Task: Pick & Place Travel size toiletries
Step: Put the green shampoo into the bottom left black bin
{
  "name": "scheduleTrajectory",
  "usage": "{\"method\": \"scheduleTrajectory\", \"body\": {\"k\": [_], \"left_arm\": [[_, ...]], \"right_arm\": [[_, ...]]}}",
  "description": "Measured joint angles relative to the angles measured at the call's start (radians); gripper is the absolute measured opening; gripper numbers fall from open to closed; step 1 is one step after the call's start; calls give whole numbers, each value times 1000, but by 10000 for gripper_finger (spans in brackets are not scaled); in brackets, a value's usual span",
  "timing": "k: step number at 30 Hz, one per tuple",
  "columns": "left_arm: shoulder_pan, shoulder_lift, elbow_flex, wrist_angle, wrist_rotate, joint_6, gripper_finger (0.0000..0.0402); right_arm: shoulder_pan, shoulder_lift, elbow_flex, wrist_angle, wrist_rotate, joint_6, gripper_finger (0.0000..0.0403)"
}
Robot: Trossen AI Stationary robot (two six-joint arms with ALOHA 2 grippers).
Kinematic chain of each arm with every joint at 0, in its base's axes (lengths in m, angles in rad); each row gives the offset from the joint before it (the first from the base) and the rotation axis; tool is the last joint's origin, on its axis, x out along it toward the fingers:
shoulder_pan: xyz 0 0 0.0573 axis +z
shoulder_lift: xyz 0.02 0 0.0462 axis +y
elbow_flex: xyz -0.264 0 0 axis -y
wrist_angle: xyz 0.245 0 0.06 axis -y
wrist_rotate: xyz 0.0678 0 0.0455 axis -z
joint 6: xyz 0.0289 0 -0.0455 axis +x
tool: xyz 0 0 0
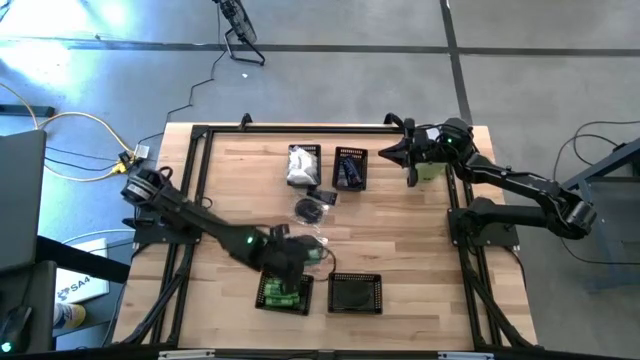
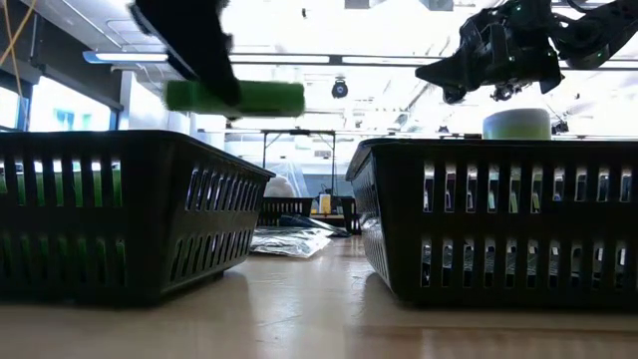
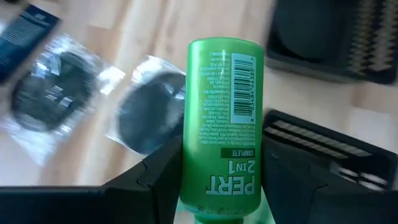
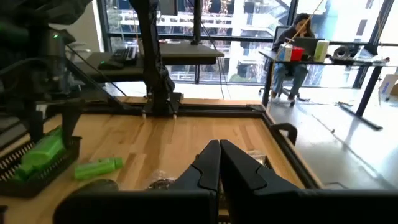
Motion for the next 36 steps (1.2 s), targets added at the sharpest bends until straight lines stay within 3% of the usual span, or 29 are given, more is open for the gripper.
{"method": "scheduleTrajectory", "body": {"k": [12, 26, 36], "left_arm": [[-199, 0, 0, 1, 19, -101, 182], [-198, 21, 0, 9, 47, -230, 182], [-197, 77, 0, 26, 101, -223, 182]], "right_arm": [[87, 0, 0, -13, -2, 45, 3], [172, 0, 0, -43, 1, 45, 3], [200, 0, 0, -55, 1, 45, 3]]}}
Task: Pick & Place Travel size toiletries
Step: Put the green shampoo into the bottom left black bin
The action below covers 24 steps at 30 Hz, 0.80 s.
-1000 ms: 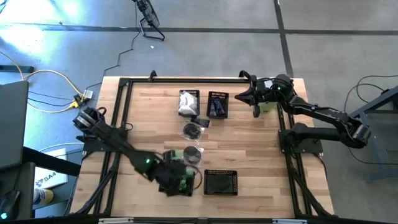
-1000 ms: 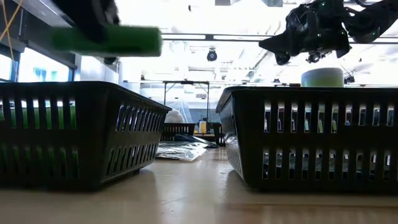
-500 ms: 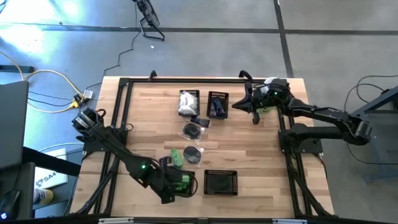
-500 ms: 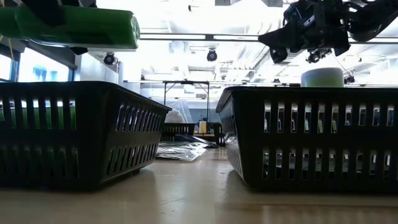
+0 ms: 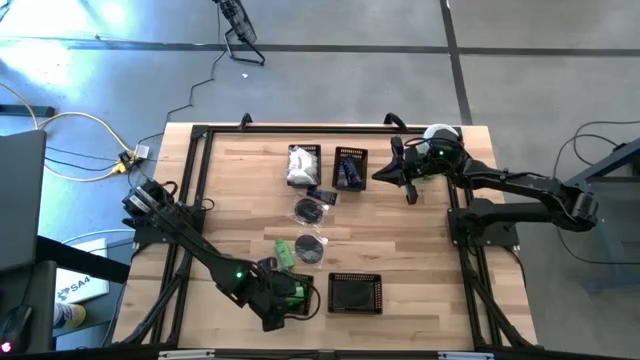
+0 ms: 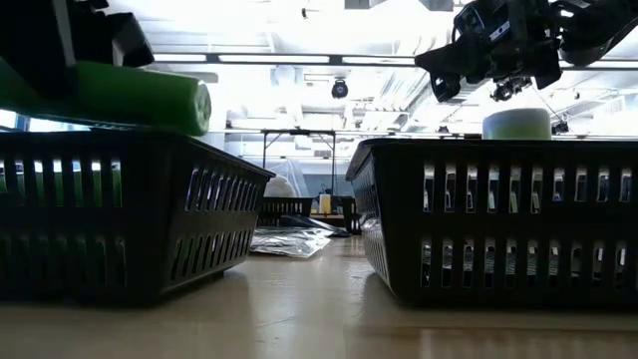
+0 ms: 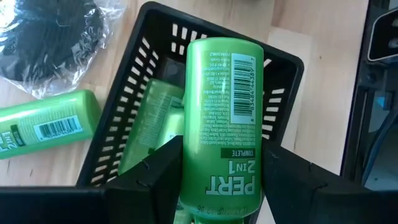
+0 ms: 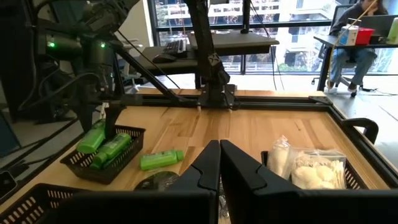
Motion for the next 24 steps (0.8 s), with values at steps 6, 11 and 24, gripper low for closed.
{"method": "scheduleTrajectory", "body": {"k": [6, 11, 24], "left_arm": [[0, 0, 0, 22, -1, 0, 182], [0, 0, 0, 21, -8, 0, 182], [0, 0, 0, 1, -31, 0, 261]], "right_arm": [[1, 0, 0, 1, 0, 0, 3], [1, 0, 0, 1, 0, -2, 3], [1, 0, 0, 1, -3, -3, 3]]}}
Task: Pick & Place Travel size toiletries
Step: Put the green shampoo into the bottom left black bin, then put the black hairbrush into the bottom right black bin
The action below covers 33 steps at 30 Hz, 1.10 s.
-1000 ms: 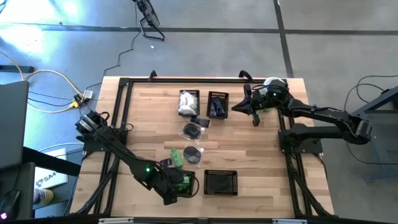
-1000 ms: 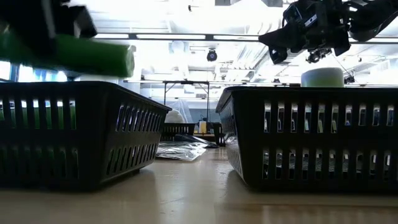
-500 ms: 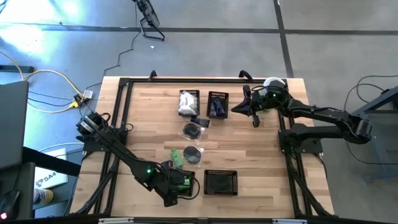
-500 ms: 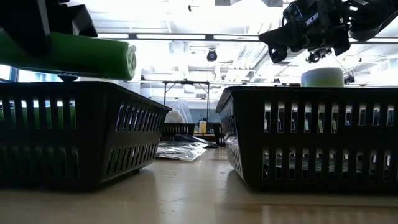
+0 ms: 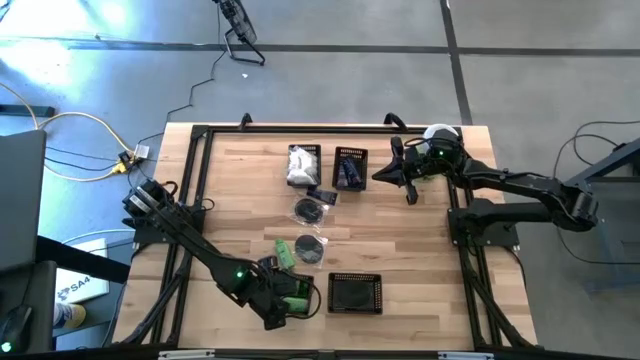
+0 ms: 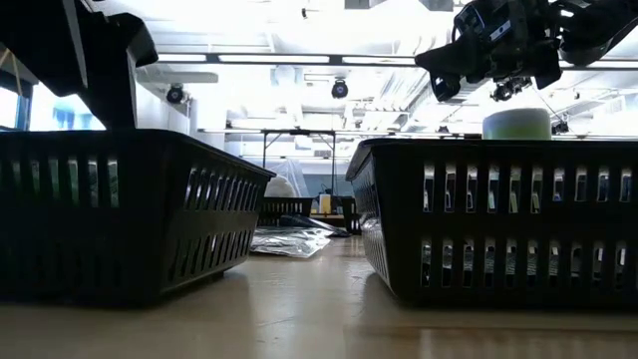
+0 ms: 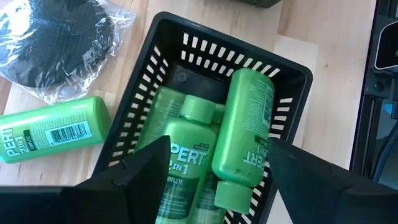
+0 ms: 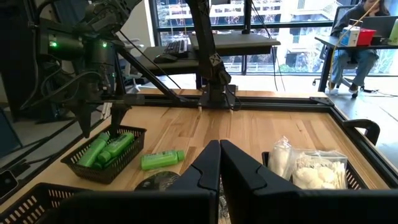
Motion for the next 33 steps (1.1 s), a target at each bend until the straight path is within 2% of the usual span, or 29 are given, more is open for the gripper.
{"method": "scheduleTrajectory", "body": {"k": [5, 12, 20, 25, 28, 33], "left_arm": [[14, -1, 0, -12, 0, 0, 248], [69, -6, 0, -12, 16, 61, 152], [176, -6, 1, 48, 18, 28, 62], [219, -6, 1, 98, 31, 155, 15], [239, -6, 1, 135, 33, 238, 3], [281, -6, 1, 185, 32, 329, 9]], "right_arm": [[0, 0, 0, 0, 0, 0, 3], [0, 0, 0, 0, -1, 0, 3], [0, 0, 0, -1, -1, 0, 3], [0, 0, 0, -8, -1, -1, 3], [0, 0, 0, -8, -1, -1, 3], [0, 0, 0, -8, 0, -2, 3]]}}
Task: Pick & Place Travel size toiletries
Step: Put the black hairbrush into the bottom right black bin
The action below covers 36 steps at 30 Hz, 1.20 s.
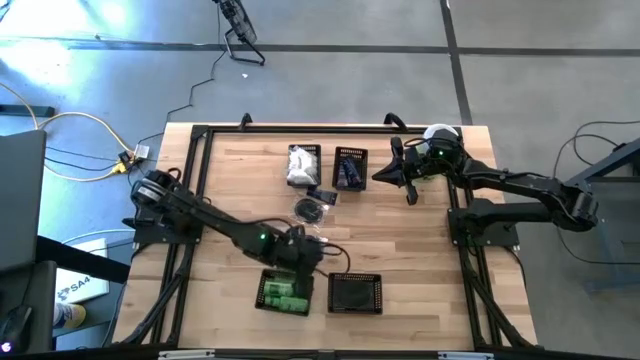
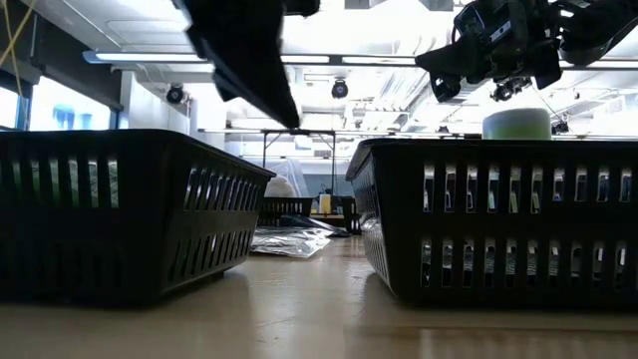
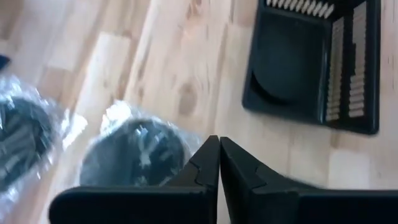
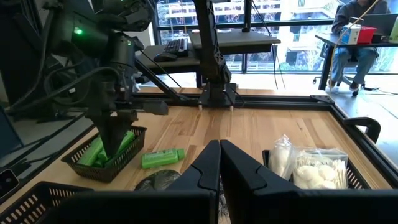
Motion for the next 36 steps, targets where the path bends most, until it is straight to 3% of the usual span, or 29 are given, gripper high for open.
{"method": "scheduleTrajectory", "body": {"k": [13, 19, 24, 36], "left_arm": [[155, 0, 0, 36, -6, 64, 10], [186, 0, 0, 37, 10, 69, 10], [200, 0, 0, 74, -37, 80, 10], [289, 0, 0, 153, -44, 380, 10]], "right_arm": [[0, 0, 0, 0, 0, -2, 3], [0, 0, 0, 0, 0, -2, 3], [0, 0, 0, 0, 0, -3, 3], [0, 0, 0, 0, 3, -49, 3]]}}
